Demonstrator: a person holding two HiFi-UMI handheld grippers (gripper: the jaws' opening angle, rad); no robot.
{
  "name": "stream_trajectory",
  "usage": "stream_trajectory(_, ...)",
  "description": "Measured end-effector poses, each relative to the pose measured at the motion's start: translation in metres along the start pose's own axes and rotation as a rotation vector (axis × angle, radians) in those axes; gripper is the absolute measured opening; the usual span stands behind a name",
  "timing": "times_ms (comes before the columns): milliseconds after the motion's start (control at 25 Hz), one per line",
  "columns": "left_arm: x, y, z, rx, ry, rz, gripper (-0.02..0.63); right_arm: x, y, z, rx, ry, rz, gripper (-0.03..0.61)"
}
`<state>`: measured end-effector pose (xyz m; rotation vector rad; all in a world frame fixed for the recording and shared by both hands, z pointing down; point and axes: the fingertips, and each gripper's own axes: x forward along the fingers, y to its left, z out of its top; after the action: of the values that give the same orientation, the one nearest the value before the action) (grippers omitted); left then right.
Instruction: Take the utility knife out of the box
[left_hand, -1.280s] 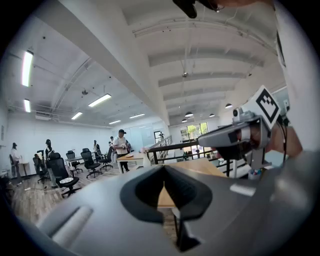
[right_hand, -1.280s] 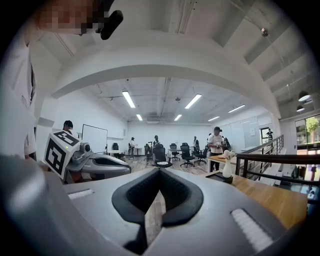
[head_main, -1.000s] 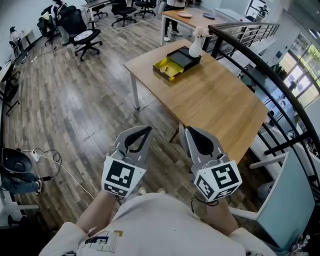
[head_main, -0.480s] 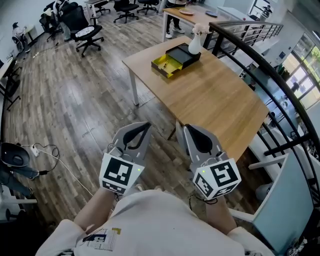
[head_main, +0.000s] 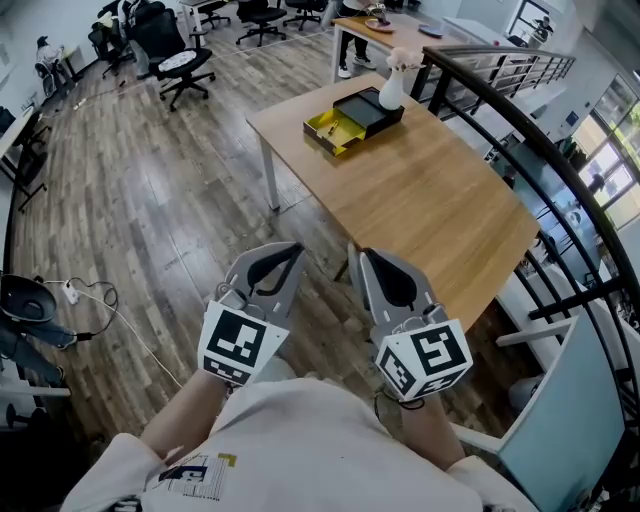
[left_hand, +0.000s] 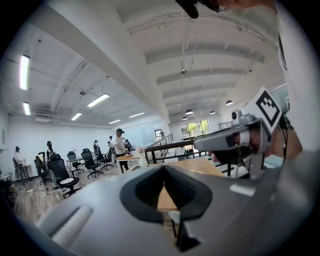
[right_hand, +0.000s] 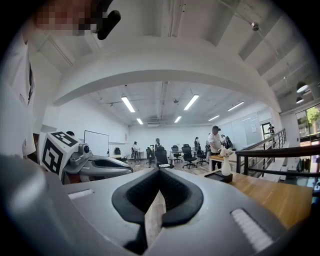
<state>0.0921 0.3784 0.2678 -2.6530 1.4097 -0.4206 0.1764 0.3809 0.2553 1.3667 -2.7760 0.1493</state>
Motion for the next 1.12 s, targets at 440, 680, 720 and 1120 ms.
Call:
stream_trajectory(440,0.008,0.004,-0.022,-0.007,0.021,0.026,0.002,0.007,-0.010,-0.018,0.070,-0.013,0.027,0.002)
stream_trajectory(680,0.029,0.011,-0.035,-0.009,-0.004,0.001,0.002,0.030,-0.019,-0.026,0.027,-0.023,0.018,0.000)
stream_trajectory(720,0.034,0.012,-0.038,-0.010,-0.006,-0.003,0.002,0.035,-0.020,-0.028,0.024,-0.022,0.020,0.001)
stream_trajectory(1120,0.075,0.073,-0.061,-0.046,-0.006,-0.010,0.002,0.109,-0.040,-0.039,0.016,0.019,-0.005,0.001)
